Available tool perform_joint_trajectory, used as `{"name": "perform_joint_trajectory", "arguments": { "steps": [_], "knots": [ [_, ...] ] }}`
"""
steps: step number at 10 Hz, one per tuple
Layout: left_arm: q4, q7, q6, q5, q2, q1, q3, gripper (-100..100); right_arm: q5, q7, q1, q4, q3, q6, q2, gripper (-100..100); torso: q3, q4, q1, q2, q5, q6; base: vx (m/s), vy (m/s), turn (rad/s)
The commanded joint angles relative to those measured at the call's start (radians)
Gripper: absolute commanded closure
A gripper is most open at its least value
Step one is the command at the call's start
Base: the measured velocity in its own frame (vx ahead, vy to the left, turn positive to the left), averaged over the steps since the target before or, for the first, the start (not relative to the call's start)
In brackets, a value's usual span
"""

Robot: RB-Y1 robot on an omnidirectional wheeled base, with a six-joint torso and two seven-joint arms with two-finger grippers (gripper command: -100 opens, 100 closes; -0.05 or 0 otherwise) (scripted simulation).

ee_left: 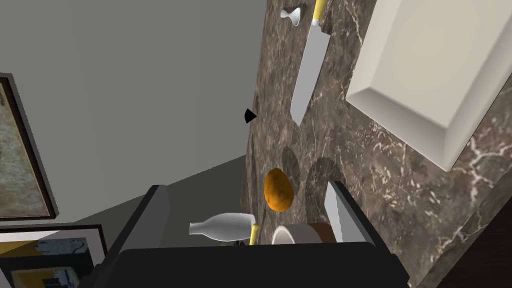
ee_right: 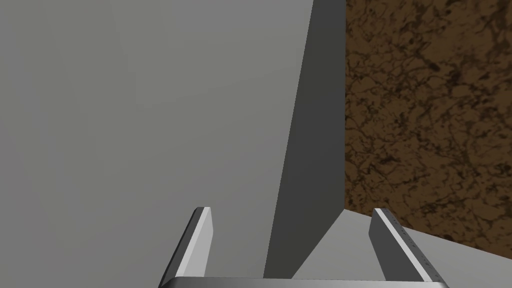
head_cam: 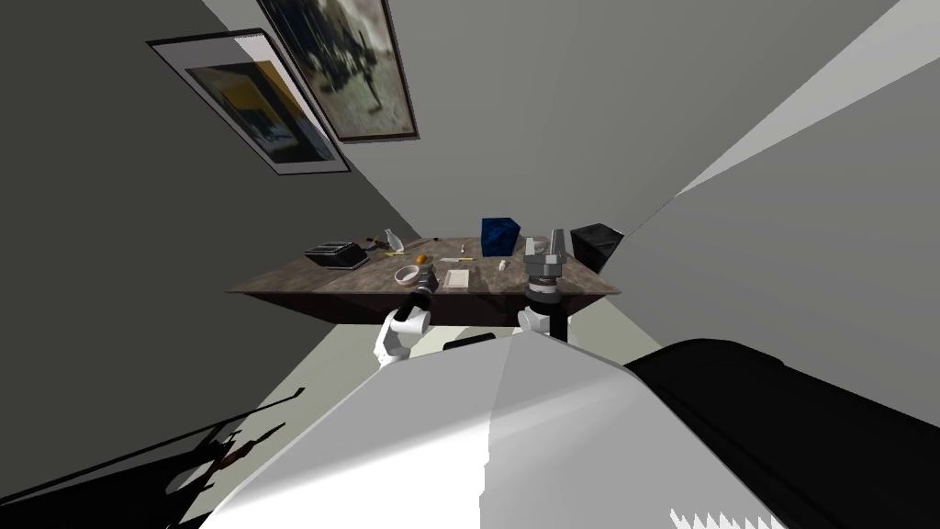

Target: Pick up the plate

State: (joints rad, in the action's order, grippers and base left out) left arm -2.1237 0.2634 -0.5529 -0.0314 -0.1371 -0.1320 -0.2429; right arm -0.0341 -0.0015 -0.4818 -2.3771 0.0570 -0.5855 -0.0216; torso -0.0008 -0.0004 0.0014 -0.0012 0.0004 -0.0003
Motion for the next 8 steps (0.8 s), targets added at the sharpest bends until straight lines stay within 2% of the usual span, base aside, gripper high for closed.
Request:
{"name": "perform_joint_trajectory", "arguments": {
  "steps": [1,8],
  "knots": [
    [0.010,0.006,-0.049,0.000,0.002,0.010,-0.006,-100,0.000,0.000,0.000,0.000,0.000,0.000,0.000,0,0.000,0.000,0.000,0.000,0.000,0.000,0.014,0.023,-0.042],
    [0.078,0.043,-0.246,-0.002,0.016,0.086,-0.056,-100,0.000,0.000,0.000,0.000,0.000,0.000,0.000,0,0.000,0.000,0.000,0.000,0.000,0.000,0.016,0.027,-0.055]
  ]
}}
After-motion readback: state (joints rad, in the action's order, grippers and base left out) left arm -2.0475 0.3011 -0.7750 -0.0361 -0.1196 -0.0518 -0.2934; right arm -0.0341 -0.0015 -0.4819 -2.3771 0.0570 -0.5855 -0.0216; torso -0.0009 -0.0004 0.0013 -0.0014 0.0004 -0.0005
